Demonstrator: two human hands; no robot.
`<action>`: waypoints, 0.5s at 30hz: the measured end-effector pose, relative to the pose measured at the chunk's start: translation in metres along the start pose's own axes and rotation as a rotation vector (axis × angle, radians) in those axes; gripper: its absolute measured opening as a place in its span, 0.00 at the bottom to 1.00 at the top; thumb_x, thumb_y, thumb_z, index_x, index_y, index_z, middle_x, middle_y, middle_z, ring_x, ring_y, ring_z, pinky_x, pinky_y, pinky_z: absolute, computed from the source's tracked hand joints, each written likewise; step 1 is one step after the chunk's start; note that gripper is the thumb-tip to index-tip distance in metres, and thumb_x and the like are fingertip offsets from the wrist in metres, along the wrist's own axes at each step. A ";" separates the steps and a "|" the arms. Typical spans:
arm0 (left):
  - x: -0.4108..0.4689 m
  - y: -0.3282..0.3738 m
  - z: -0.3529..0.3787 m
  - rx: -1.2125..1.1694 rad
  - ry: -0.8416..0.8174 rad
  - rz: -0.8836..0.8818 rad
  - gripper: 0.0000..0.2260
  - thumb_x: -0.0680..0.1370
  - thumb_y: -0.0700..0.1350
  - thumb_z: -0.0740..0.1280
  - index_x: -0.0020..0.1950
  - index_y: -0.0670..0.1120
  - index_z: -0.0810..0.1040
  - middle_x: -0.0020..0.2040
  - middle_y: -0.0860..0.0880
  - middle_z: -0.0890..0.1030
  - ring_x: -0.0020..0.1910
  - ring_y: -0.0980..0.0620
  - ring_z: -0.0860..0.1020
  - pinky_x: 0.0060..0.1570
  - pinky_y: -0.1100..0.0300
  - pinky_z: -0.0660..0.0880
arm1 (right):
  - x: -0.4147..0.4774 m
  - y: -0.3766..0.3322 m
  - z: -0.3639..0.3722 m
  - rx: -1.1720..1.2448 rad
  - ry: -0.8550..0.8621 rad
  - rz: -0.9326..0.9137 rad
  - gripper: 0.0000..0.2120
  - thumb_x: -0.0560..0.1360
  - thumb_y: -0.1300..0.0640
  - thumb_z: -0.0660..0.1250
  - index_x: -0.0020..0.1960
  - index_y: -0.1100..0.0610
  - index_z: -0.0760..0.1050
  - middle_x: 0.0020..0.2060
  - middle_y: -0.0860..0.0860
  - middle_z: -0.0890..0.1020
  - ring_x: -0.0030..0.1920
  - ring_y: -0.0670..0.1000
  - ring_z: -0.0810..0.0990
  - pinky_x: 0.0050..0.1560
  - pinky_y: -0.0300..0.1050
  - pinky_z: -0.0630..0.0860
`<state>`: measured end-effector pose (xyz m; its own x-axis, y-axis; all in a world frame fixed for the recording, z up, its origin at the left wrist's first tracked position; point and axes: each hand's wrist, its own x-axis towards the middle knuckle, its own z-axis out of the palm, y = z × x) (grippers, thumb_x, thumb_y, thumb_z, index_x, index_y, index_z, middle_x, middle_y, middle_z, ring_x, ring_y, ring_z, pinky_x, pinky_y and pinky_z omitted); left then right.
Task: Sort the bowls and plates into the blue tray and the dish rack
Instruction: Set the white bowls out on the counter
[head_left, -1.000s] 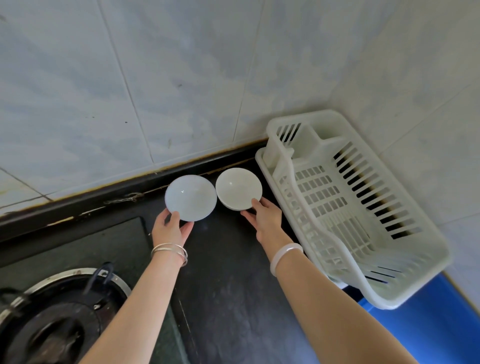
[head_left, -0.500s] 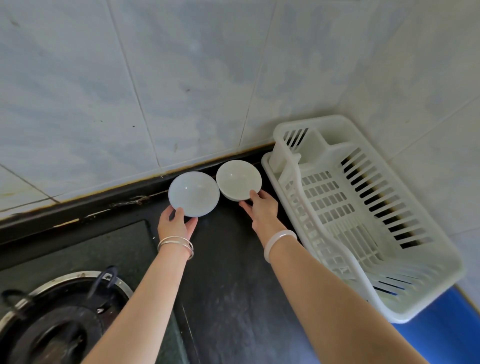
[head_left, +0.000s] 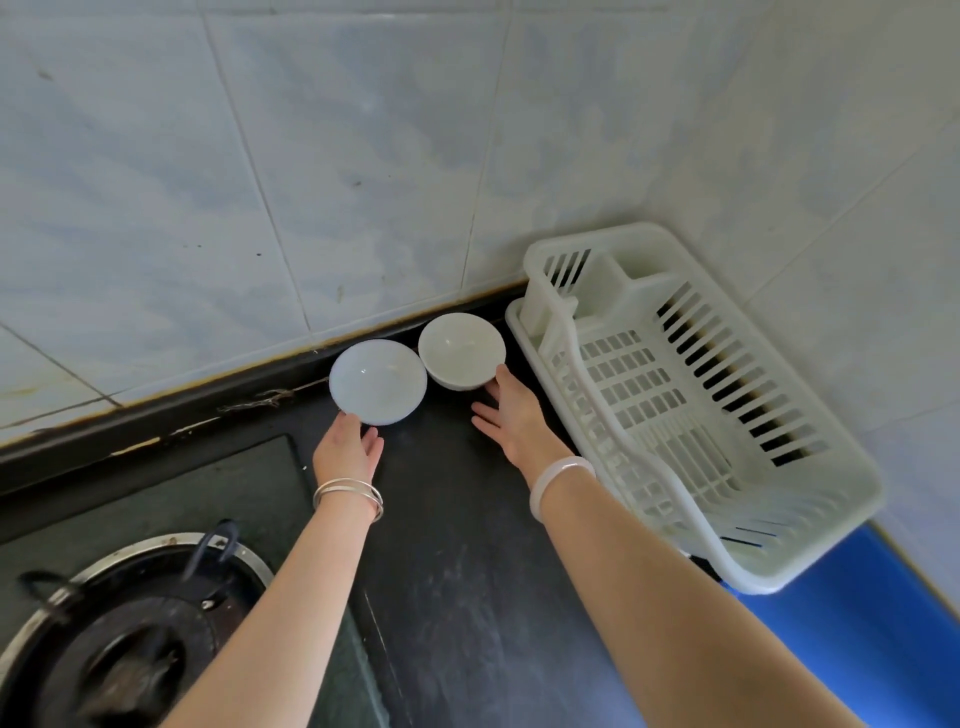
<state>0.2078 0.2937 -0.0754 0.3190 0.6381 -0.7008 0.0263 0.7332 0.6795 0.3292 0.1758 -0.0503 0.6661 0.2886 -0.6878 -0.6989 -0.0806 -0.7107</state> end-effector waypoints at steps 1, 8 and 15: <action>-0.005 -0.002 -0.002 0.005 -0.015 -0.011 0.13 0.78 0.42 0.59 0.61 0.40 0.74 0.61 0.39 0.76 0.64 0.42 0.74 0.58 0.53 0.74 | -0.009 0.000 -0.004 -0.062 -0.001 -0.022 0.25 0.80 0.48 0.58 0.75 0.53 0.58 0.71 0.54 0.69 0.66 0.58 0.73 0.62 0.52 0.72; -0.082 -0.045 -0.025 0.258 -0.239 0.010 0.12 0.78 0.40 0.61 0.61 0.39 0.73 0.54 0.43 0.77 0.61 0.43 0.75 0.57 0.55 0.72 | -0.096 0.035 -0.069 -0.362 0.053 -0.180 0.19 0.81 0.48 0.54 0.70 0.51 0.66 0.57 0.49 0.78 0.54 0.52 0.79 0.55 0.46 0.77; -0.165 -0.117 -0.053 0.780 -0.608 0.131 0.12 0.79 0.42 0.61 0.59 0.41 0.77 0.56 0.42 0.80 0.52 0.48 0.79 0.56 0.57 0.74 | -0.207 0.092 -0.176 -0.696 0.286 -0.290 0.13 0.79 0.48 0.57 0.58 0.49 0.77 0.50 0.46 0.80 0.51 0.48 0.79 0.54 0.44 0.75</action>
<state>0.1018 0.1151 -0.0504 0.7891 0.3135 -0.5282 0.5019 0.1667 0.8487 0.1730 -0.0597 0.0000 0.9028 0.1417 -0.4060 -0.2279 -0.6430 -0.7312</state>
